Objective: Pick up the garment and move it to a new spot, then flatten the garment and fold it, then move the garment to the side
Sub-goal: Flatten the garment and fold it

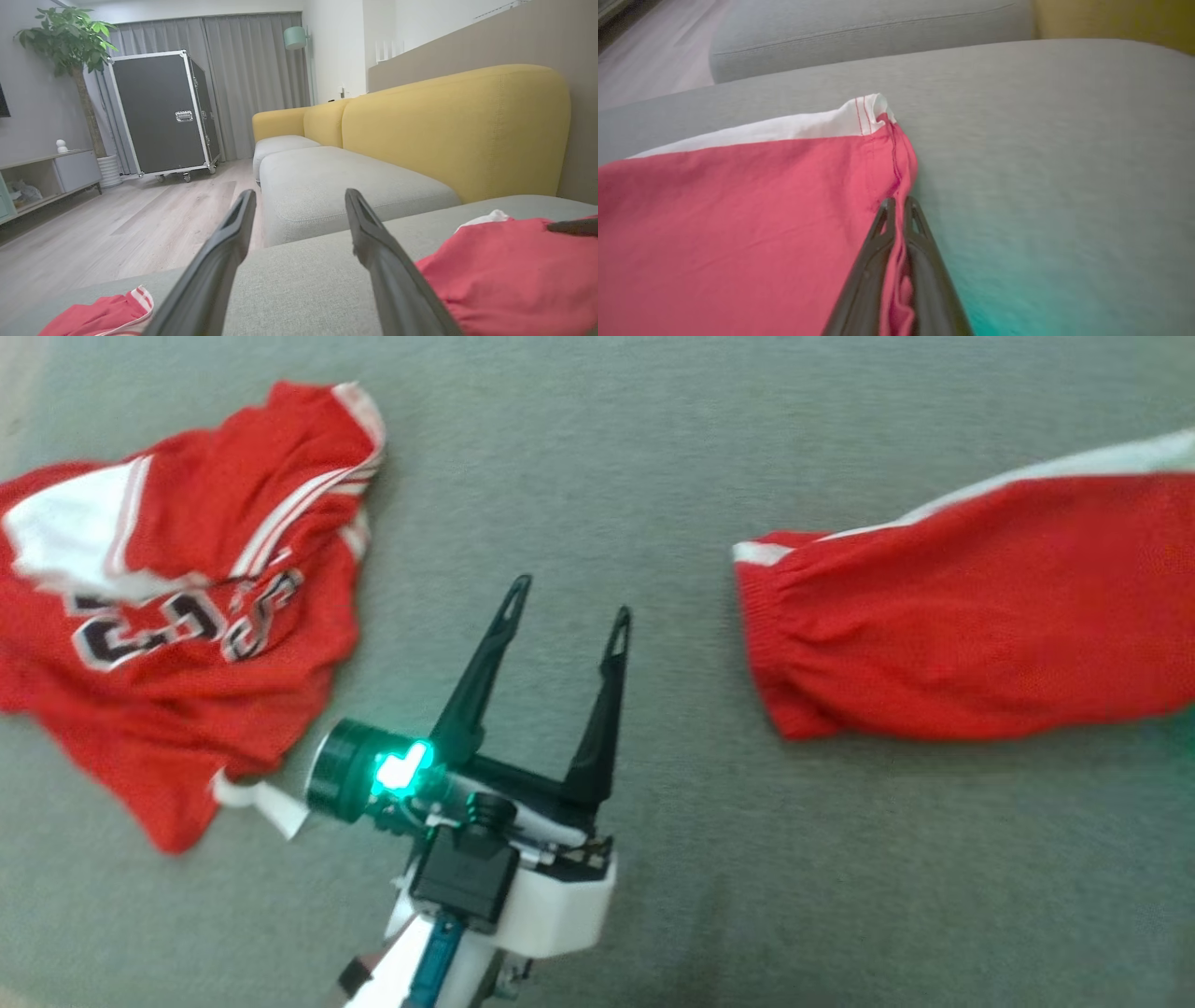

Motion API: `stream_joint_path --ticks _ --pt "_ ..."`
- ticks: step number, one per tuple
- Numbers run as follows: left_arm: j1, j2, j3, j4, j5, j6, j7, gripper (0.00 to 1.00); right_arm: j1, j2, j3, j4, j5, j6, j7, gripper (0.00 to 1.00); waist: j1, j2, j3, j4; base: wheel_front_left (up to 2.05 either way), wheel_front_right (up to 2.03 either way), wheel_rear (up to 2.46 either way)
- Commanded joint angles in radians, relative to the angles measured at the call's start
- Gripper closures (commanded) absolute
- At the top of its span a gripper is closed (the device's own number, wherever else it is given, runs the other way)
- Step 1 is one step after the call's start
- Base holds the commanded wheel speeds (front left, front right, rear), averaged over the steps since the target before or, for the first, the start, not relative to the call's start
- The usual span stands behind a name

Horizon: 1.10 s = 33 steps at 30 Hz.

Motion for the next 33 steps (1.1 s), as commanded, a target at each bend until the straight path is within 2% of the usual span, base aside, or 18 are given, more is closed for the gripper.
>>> stream_joint_path --ticks 1,8,12,15,20,25,29,32,33 --pt "-0.001 0.015 0.035 -0.031 0.000 -0.005 -0.002 0.00 0.053 -0.053 -0.012 -0.003 0.015 0.007 -0.018 1.00 0.0001 -0.0001 -0.020 -0.052 0.00 0.00 0.00" --pt "0.012 0.028 0.050 -0.024 -0.001 -0.016 -0.002 0.00 0.103 -0.064 -0.055 -0.014 0.035 0.007 -0.100 1.00 0.0001 -0.0001 -0.033 -0.112 0.00 0.00 0.00" --pt "0.014 0.030 0.050 -0.019 -0.005 -0.028 -0.002 0.00 0.099 -0.063 -0.035 -0.077 -0.006 0.007 -0.164 1.00 0.0001 -0.0001 -0.039 -0.123 0.00 0.00 0.00" --pt "0.020 0.031 0.057 -0.005 -0.008 -0.034 -0.002 0.00 0.084 -0.048 -0.013 -0.171 -0.056 0.007 -0.216 1.00 0.0001 -0.0001 -0.055 -0.130 0.00 0.00 0.00" --pt "0.044 0.031 0.068 0.022 -0.016 -0.041 -0.002 0.00 0.089 0.004 0.032 -0.386 -0.126 0.007 -0.228 1.00 0.0001 -0.0001 -0.091 -0.121 0.00 0.00 0.00" --pt "0.067 0.026 0.075 0.038 -0.019 -0.048 -0.002 0.00 0.130 0.085 0.115 -0.572 -0.165 0.007 -0.187 1.00 0.0001 -0.0001 -0.122 -0.097 0.00 0.00 0.00" --pt "0.081 0.021 0.079 0.051 -0.020 -0.054 -0.002 0.00 0.171 0.162 0.209 -0.627 -0.167 0.007 -0.155 1.00 0.0001 -0.0001 -0.141 -0.075 0.00 0.00 0.00" --pt "0.089 0.018 0.082 0.055 -0.021 -0.060 -0.002 0.00 0.202 0.214 0.280 -0.588 -0.173 0.007 -0.139 1.00 0.0001 -0.0001 -0.151 -0.061 0.00 0.00 0.00" --pt "0.091 0.017 0.083 0.057 -0.021 -0.063 -0.002 0.00 0.209 0.229 0.296 -0.568 -0.181 0.007 -0.144 0.68 0.0001 -0.0001 -0.155 -0.058 0.00 0.00 0.00"
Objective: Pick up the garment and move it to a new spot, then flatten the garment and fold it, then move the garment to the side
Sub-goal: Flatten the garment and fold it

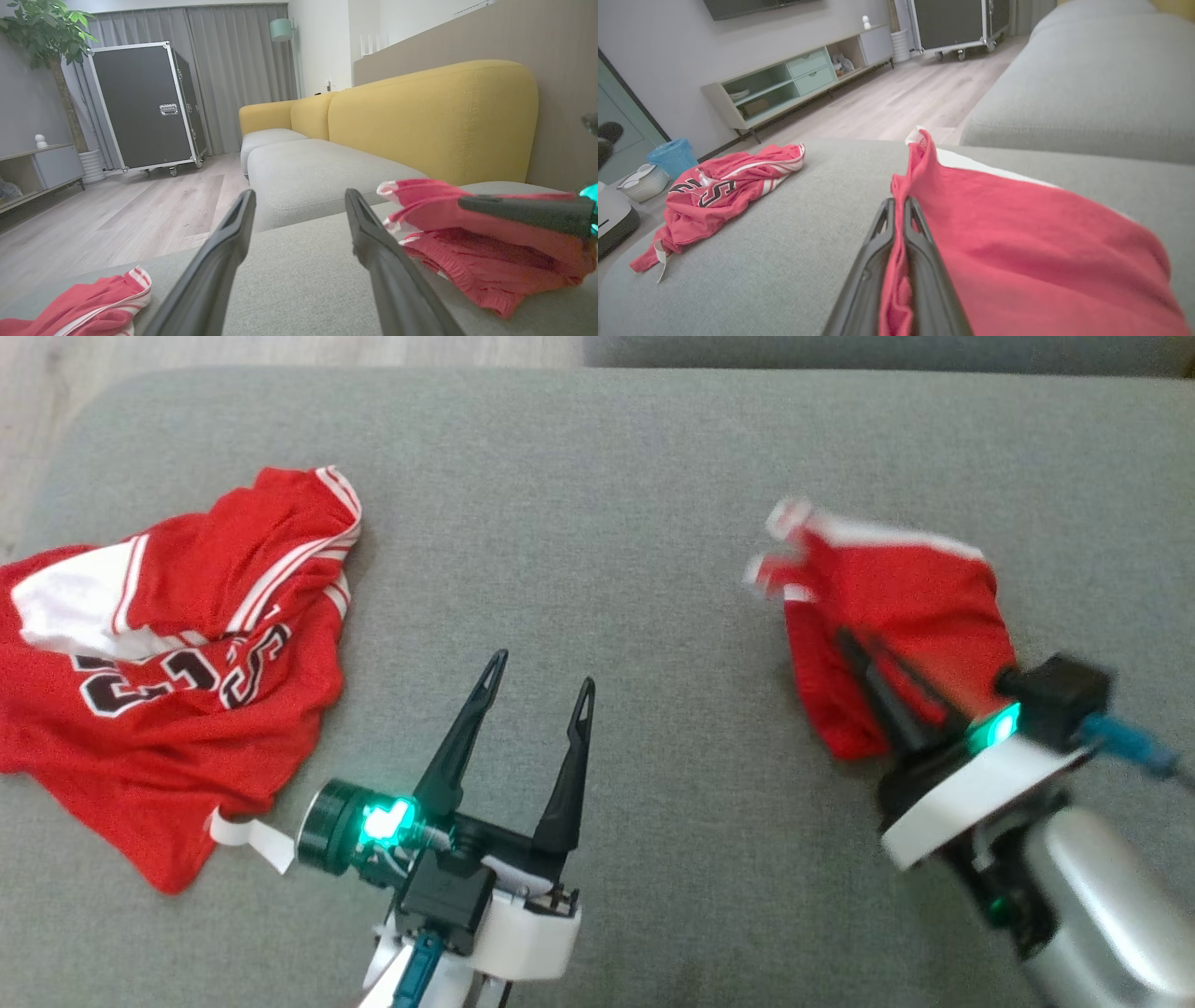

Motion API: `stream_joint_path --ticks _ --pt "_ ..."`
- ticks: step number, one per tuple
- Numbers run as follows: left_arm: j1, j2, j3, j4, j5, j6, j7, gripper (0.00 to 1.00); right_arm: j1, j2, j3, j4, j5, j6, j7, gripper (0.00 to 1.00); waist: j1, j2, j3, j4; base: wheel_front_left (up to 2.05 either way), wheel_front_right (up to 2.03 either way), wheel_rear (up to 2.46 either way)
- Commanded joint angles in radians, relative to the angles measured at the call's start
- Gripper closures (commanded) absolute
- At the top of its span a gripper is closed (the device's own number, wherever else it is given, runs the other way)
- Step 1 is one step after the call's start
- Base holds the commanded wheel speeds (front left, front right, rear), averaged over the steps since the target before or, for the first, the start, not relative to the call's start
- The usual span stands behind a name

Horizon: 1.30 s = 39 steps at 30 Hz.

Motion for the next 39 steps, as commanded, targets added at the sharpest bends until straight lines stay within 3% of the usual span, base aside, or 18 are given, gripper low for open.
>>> stream_joint_path --ticks 1,5,9,16,21,31,39 --pt "0.000 -0.001 0.041 -0.026 -0.003 -0.003 -0.002 0.00 0.012 0.016 0.020 0.002 -0.004 0.007 -0.015 0.00 0.0001 -0.0001 -0.014 0.010 0.00 0.00 0.00" --pt "0.025 0.001 0.059 -0.020 -0.001 0.006 -0.002 0.00 0.027 0.077 0.014 0.023 0.019 0.007 -0.117 0.00 0.0001 -0.0001 -0.051 0.008 0.00 0.00 0.00" --pt "0.065 -0.003 0.099 -0.031 -0.017 0.027 -0.002 0.00 0.044 0.094 -0.070 0.003 -0.021 0.007 -0.214 0.00 0.0001 -0.0001 -0.099 -0.009 0.00 0.00 0.00" --pt "0.181 -0.017 0.197 -0.070 -0.066 0.062 -0.002 0.00 0.191 0.147 -0.273 -0.073 -0.173 0.007 -0.236 0.00 0.0001 -0.0001 -0.200 -0.023 0.00 0.00 0.00" --pt "0.284 -0.023 0.249 -0.123 -0.058 0.053 -0.002 0.00 0.348 0.208 -0.372 -0.076 -0.314 0.007 -0.237 0.00 0.0001 -0.0001 -0.231 -0.016 0.00 0.00 0.00" --pt "0.367 -0.012 0.261 -0.113 -0.003 0.003 -0.002 0.00 0.437 0.279 -0.375 -0.043 -0.412 0.007 -0.237 0.00 0.0001 -0.0001 -0.246 -0.022 0.00 0.00 0.00" --pt "0.363 -0.022 0.268 -0.087 0.007 -0.011 -0.002 0.00 0.430 0.285 -0.342 -0.022 -0.436 0.007 -0.237 0.00 0.0001 -0.0001 -0.247 -0.031 0.00 0.00 0.00"
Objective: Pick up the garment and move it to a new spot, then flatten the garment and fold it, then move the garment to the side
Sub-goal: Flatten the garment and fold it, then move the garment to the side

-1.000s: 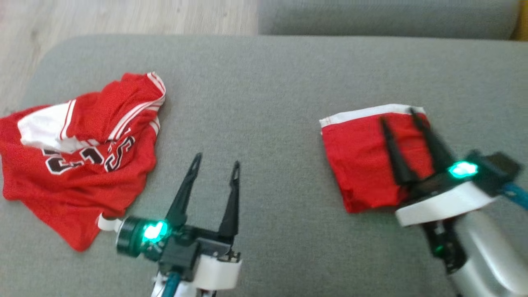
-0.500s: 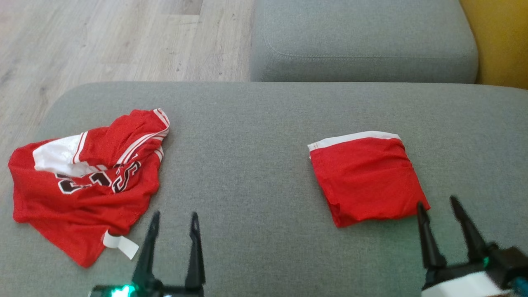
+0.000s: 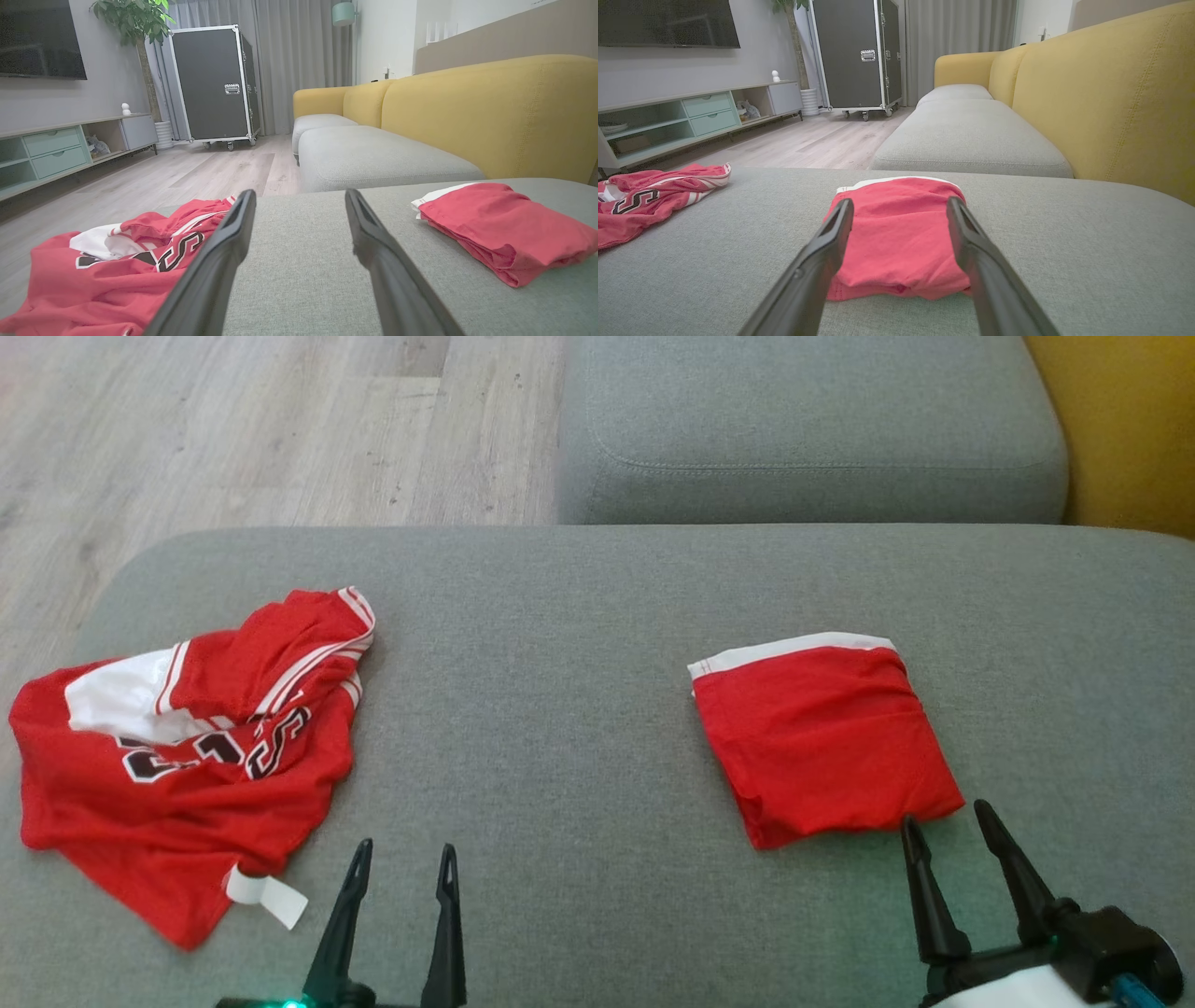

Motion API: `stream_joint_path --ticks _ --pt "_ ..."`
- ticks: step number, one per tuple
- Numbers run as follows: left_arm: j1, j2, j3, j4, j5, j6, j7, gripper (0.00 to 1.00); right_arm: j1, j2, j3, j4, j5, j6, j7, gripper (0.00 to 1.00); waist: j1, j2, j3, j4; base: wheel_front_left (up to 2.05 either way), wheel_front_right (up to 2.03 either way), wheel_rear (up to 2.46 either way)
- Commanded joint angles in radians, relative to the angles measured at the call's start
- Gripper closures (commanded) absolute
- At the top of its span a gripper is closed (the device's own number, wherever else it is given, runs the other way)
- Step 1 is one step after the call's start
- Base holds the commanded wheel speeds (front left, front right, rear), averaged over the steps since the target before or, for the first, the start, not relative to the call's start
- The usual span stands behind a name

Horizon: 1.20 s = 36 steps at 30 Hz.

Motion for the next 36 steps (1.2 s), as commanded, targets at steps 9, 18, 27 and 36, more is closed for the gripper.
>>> stream_joint_path --ticks 9,18,27,36 --pt "-0.043 -0.017 0.037 -0.008 0.017 -0.005 -0.002 0.00 -0.040 -0.008 0.029 -0.013 -0.019 0.007 -0.011 0.00 0.0000 -0.0001 -0.009 -0.006 0.00 0.00 0.00" --pt "-0.052 -0.025 0.035 -0.010 0.021 0.010 -0.002 0.00 -0.048 -0.012 0.036 -0.001 -0.035 0.007 -0.011 0.00 0.0000 -0.0001 0.007 -0.006 0.00 0.00 0.00" --pt "-0.109 -0.032 0.020 -0.027 -0.025 0.002 -0.002 0.00 -0.222 -0.075 0.049 0.085 -0.017 0.007 -0.011 0.00 0.0000 -0.0001 0.149 -0.035 0.00 0.00 0.00" --pt "-0.211 -0.033 -0.003 -0.038 -0.037 -0.010 -0.002 0.00 -0.496 -0.194 0.166 0.293 0.119 0.007 0.025 0.00 0.0000 -0.0001 0.274 -0.028 0.00 0.00 0.00"
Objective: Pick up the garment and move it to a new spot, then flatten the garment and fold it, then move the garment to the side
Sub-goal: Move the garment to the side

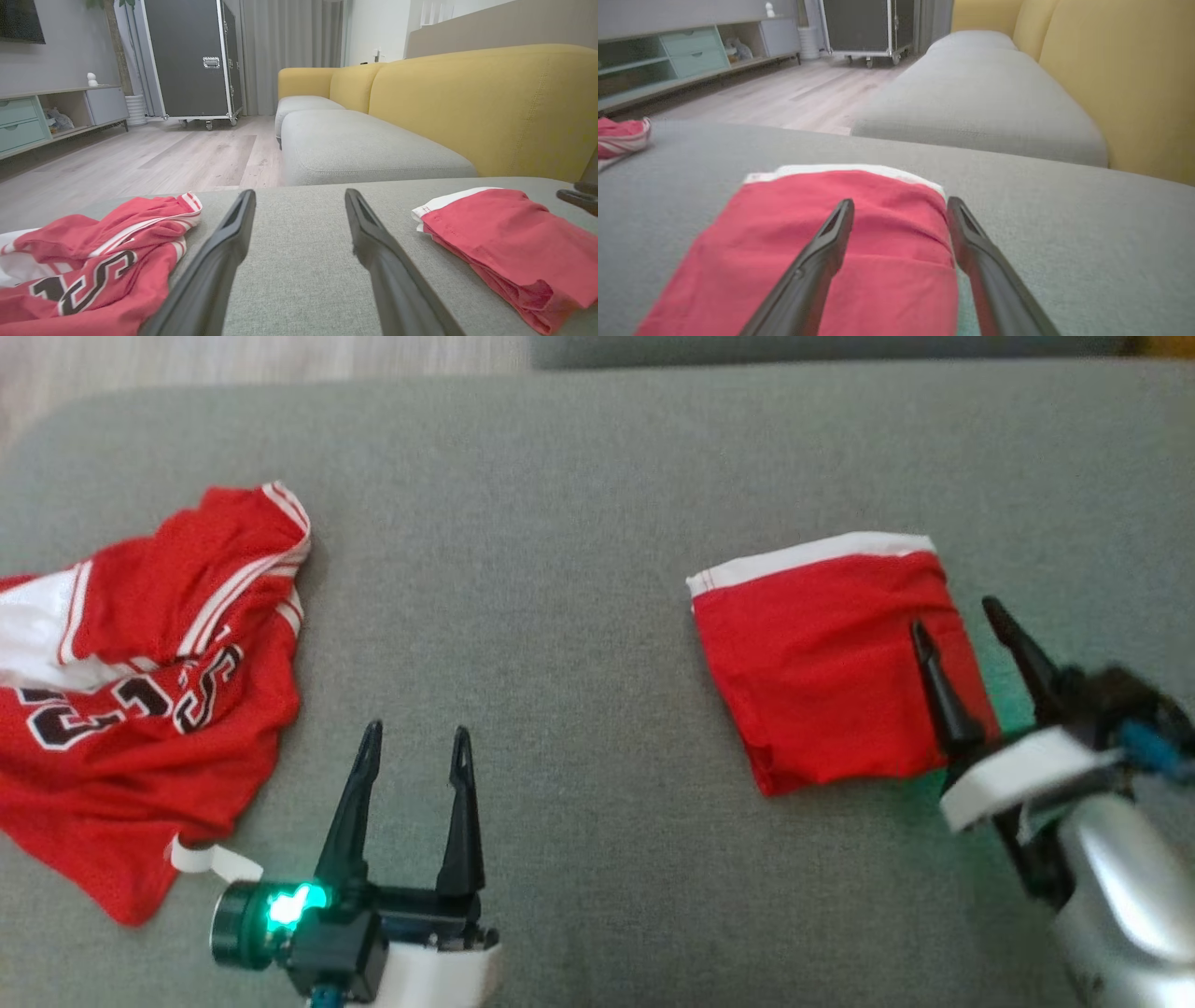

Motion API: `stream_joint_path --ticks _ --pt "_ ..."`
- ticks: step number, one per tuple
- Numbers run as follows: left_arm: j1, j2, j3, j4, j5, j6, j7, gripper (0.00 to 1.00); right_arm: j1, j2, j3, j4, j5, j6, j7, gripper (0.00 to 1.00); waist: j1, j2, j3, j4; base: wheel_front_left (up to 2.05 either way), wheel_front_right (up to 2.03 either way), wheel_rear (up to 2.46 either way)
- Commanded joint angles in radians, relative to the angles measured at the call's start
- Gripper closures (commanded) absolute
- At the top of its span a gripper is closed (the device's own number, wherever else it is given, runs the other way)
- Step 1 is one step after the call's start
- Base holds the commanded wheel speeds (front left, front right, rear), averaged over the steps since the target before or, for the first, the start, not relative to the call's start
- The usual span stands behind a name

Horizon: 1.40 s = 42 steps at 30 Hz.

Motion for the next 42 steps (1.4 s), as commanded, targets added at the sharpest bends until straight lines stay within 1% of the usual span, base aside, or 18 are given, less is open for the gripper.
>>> stream_joint_path --ticks 1,5,9,10,11,12,14,16,19,21,23,27,33,36,37,39,40,42 --pt "-0.039 -0.007 0.017 -0.029 -0.003 -0.002 -0.002 0.00 -0.048 -0.035 0.030 0.012 0.033 0.007 0.026 0.00 -0.0004 0.0000 0.041 0.006 0.00 0.00 0.00" --pt "-0.062 -0.007 -0.005 -0.021 -0.002 0.001 -0.002 0.00 -0.130 -0.087 0.060 0.135 0.110 0.007 0.143 0.00 -0.0004 0.0000 0.064 0.020 0.00 0.00 0.00" --pt "-0.066 -0.007 -0.017 -0.012 -0.005 0.008 -0.002 0.00 -0.140 -0.097 0.105 0.181 0.206 0.007 0.226 0.00 -0.0004 0.0000 0.075 0.023 0.00 0.00 0.00" --pt "-0.067 -0.007 -0.017 -0.011 -0.006 0.010 -0.002 0.00 -0.136 -0.099 0.132 0.176 0.237 0.007 0.245 0.29 -0.0004 0.0000 0.077 0.021 0.00 0.00 0.00" --pt "-0.067 -0.007 -0.016 -0.010 -0.007 0.012 -0.002 0.00 -0.132 -0.102 0.163 0.163 0.272 0.007 0.256 0.95 -0.0004 0.0000 0.079 0.017 0.00 0.00 0.00" --pt "-0.068 -0.007 -0.016 -0.009 -0.006 0.013 -0.002 0.00 -0.129 -0.108 0.189 0.147 0.308 0.007 0.260 1.00 -0.0004 0.0000 0.080 0.012 0.00 0.00 0.00" --pt "-0.072 -0.007 -0.013 -0.010 0.005 0.014 -0.002 0.00 -0.132 -0.131 0.223 0.121 0.356 0.007 0.246 1.00 -0.0004 0.0000 0.083 0.000 0.00 0.00 0.00" --pt "-0.082 -0.007 0.001 -0.034 0.041 0.035 -0.002 0.00 -0.143 -0.160 0.232 0.110 0.380 0.007 0.221 1.00 -0.0004 0.0000 0.089 -0.018 0.00 0.00 0.00" --pt "-0.090 -0.003 0.006 -0.065 0.079 0.056 -0.002 0.00 -0.168 -0.215 0.215 0.126 0.368 0.007 0.190 1.00 -0.0004 0.0000 0.107 -0.050 0.00 0.00 0.00" --pt "-0.098 0.000 0.004 -0.088 0.078 0.052 -0.002 0.00 -0.188 -0.262 0.192 0.154 0.335 0.007 0.188 1.00 -0.0004 0.0000 0.127 -0.073 0.00 0.00 0.00" --pt "-0.106 -0.001 0.005 -0.104 0.055 0.036 -0.002 0.00 -0.211 -0.309 0.174 0.177 0.294 0.007 0.194 1.00 -0.0004 0.0000 0.152 -0.096 0.00 0.00 0.00" --pt "-0.142 -0.002 0.003 -0.120 0.012 -0.032 -0.002 0.00 -0.271 -0.393 0.137 0.196 0.243 0.007 0.203 1.00 -0.0004 0.0000 0.216 -0.133 0.00 0.00 0.00" --pt "-0.223 -0.004 -0.011 -0.112 0.024 -0.113 -0.002 0.00 -0.333 -0.495 0.055 0.231 0.191 0.007 0.217 1.00 -0.0004 0.0000 0.294 -0.136 0.00 0.00 0.00" --pt "-0.263 0.000 -0.006 -0.107 0.054 -0.123 -0.002 0.00 -0.352 -0.536 0.008 0.246 0.159 0.007 0.218 1.00 -0.0004 0.0000 0.321 -0.130 0.00 0.00 0.00" --pt "-0.263 0.000 -0.006 -0.107 0.054 -0.123 -0.002 0.00 -0.352 -0.536 0.008 0.246 0.159 0.007 0.218 1.00 -0.0004 0.0000 0.321 -0.130 0.00 0.00 0.00" --pt "-0.280 0.000 0.004 -0.107 0.055 -0.117 -0.002 0.00 -0.357 -0.559 -0.017 0.249 0.130 0.007 0.207 1.00 -0.0004 0.0000 0.332 -0.124 0.00 0.00 0.00" --pt "-0.286 -0.001 0.010 -0.107 0.047 -0.115 -0.002 0.00 -0.348 -0.561 -0.002 0.237 0.129 0.007 0.209 1.00 -0.0004 0.0000 0.334 -0.120 0.00 0.00 0.00" --pt "-0.294 -0.002 0.017 -0.106 0.036 -0.116 -0.002 0.00 -0.351 -0.568 -0.020 0.231 0.107 0.007 0.195 1.00 -0.0004 0.0000 0.336 -0.114 0.00 0.00 0.00"
